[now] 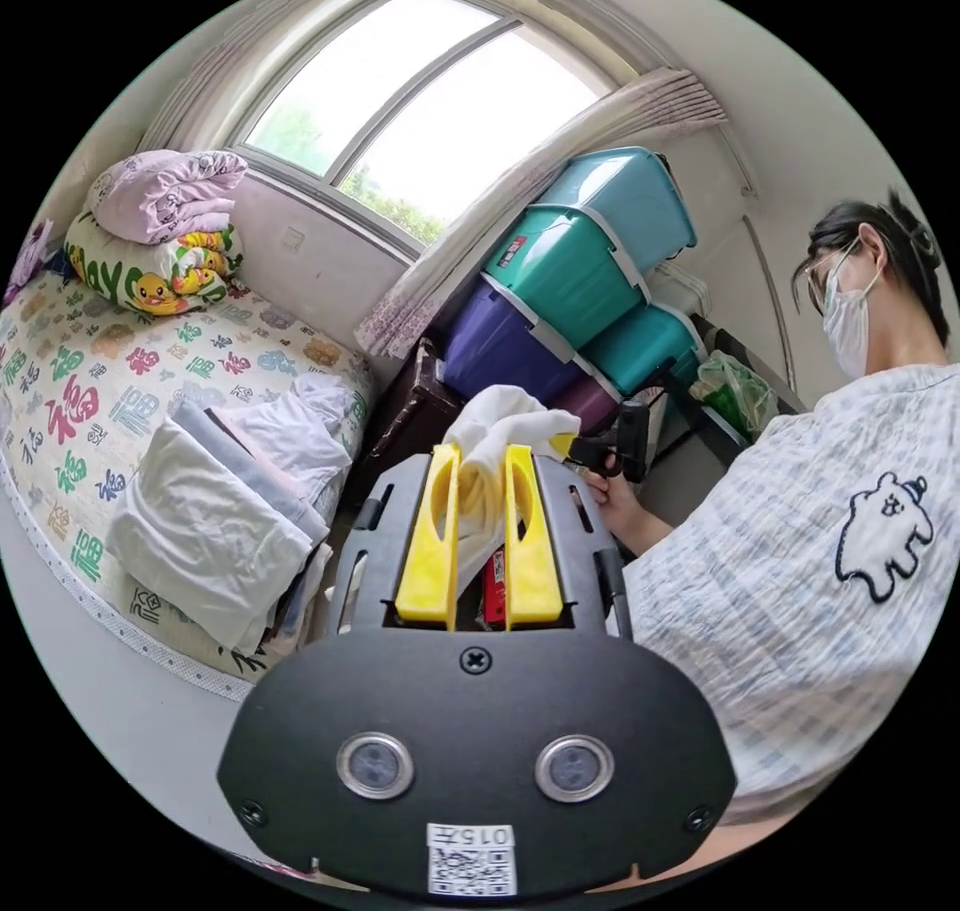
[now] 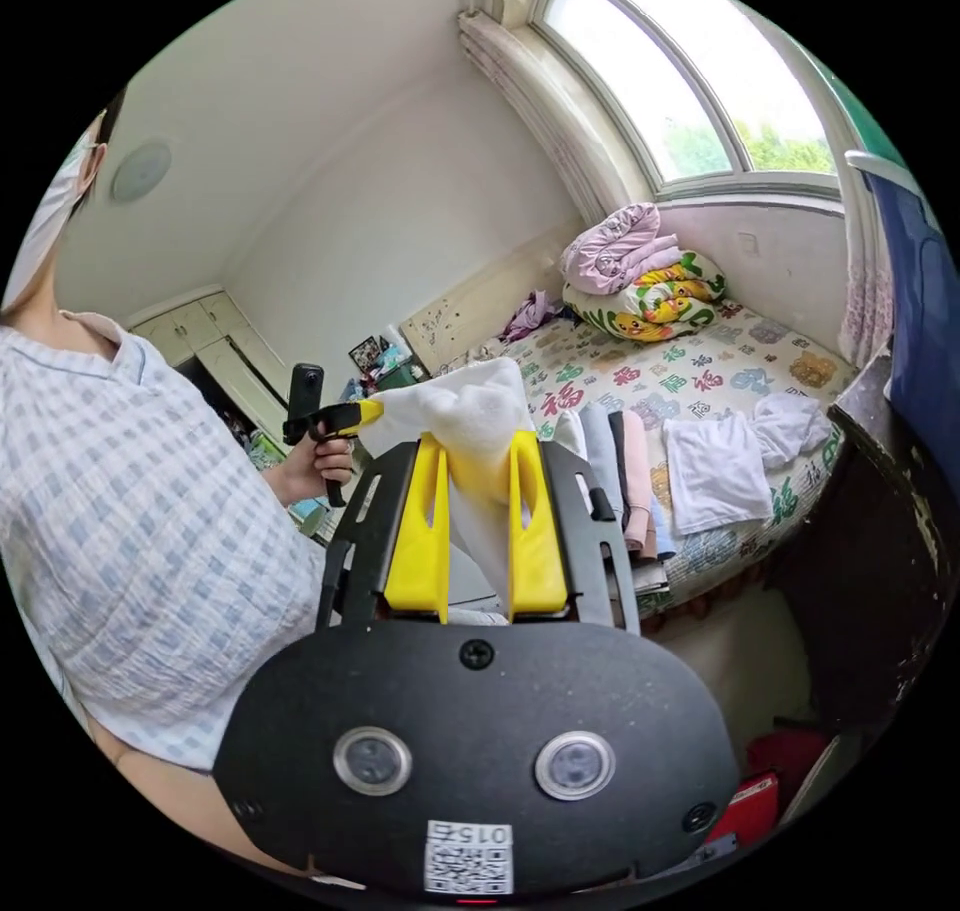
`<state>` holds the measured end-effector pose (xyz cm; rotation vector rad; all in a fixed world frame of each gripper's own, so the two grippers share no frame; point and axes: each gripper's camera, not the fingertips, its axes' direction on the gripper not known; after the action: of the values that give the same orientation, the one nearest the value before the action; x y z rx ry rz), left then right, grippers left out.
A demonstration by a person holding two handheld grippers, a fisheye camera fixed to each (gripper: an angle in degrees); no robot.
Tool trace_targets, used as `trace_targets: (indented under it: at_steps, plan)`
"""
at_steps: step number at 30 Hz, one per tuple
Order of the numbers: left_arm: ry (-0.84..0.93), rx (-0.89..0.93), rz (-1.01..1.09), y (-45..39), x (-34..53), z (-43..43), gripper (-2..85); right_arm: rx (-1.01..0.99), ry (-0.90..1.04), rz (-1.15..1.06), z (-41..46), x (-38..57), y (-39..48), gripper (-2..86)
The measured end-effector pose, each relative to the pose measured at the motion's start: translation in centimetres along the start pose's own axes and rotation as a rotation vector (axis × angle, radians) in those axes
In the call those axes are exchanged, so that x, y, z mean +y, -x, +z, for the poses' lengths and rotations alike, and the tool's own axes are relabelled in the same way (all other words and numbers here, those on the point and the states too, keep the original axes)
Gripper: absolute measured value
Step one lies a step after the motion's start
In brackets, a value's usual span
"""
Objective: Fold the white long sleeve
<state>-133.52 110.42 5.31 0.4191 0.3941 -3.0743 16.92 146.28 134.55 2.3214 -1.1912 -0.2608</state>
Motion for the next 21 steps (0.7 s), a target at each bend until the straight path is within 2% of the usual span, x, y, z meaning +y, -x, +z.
trace_targets:
  at_steps: [13,21]
  plan:
    - [0.208,0.092,0.129,-8.4,-12.8,3.5,7.1,0.053,-0.187,0.262,-12.0,-3.4,-0.5,9.3]
    - [0.226,0.124,0.117,-10.1,-19.8,3.2,7.1,0.101,-0.205,0.242,-15.4,-9.7,-0.5,9.3]
